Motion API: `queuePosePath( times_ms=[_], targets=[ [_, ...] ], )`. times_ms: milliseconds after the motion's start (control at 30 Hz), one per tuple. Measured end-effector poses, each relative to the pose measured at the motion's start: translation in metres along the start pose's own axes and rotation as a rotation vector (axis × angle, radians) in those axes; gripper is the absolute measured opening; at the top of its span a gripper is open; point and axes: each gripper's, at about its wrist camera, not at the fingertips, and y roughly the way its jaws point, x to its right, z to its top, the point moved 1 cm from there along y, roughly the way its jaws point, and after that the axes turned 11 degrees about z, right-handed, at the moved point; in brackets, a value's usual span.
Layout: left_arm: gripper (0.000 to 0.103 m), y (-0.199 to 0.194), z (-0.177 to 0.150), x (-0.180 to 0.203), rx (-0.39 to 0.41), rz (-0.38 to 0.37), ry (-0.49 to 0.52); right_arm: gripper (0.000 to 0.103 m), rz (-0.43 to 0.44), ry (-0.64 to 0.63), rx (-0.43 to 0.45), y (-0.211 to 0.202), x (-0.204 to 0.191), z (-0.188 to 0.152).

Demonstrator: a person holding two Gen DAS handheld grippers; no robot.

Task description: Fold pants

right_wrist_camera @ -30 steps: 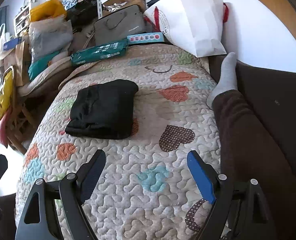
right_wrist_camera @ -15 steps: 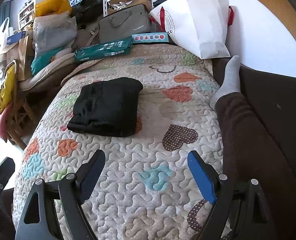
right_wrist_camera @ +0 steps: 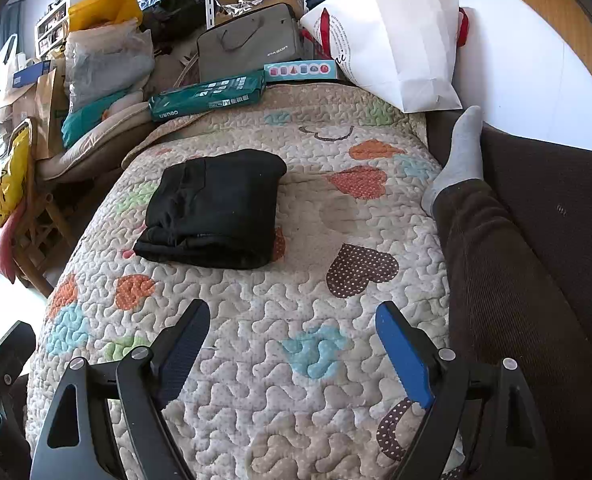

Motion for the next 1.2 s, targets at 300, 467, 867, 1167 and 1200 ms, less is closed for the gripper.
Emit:
queuePosePath(
  times_ms=[300,467,867,1167,1200],
  targets=[
    [0.103,0.002,-0.003,0.001,-0.015,-0.003,0.011,0.089,0.001,0.017,-0.02,0.004,0.003,-0.002],
    [0.103,0.002,-0.003,0.0,-0.019,-0.005,0.012,0.089,-0.002,0.015,-0.026,0.006,0.004,-0.002],
    [0.103,-0.008,-0.005,-0.005,-0.016,-0.007,0.01,0.09,-0.016,-0.012,-0.028,0.006,0.0,-0.004],
    [0.103,-0.024,-0.007,-0.01,0.001,-0.008,0.016,0.09,-0.034,-0.008,-0.035,0.004,0.002,-0.009],
    [0.103,-0.026,-0.008,-0.011,0.002,-0.007,0.017,0.09,-0.036,-0.009,-0.035,0.004,0.002,-0.01]
  ],
)
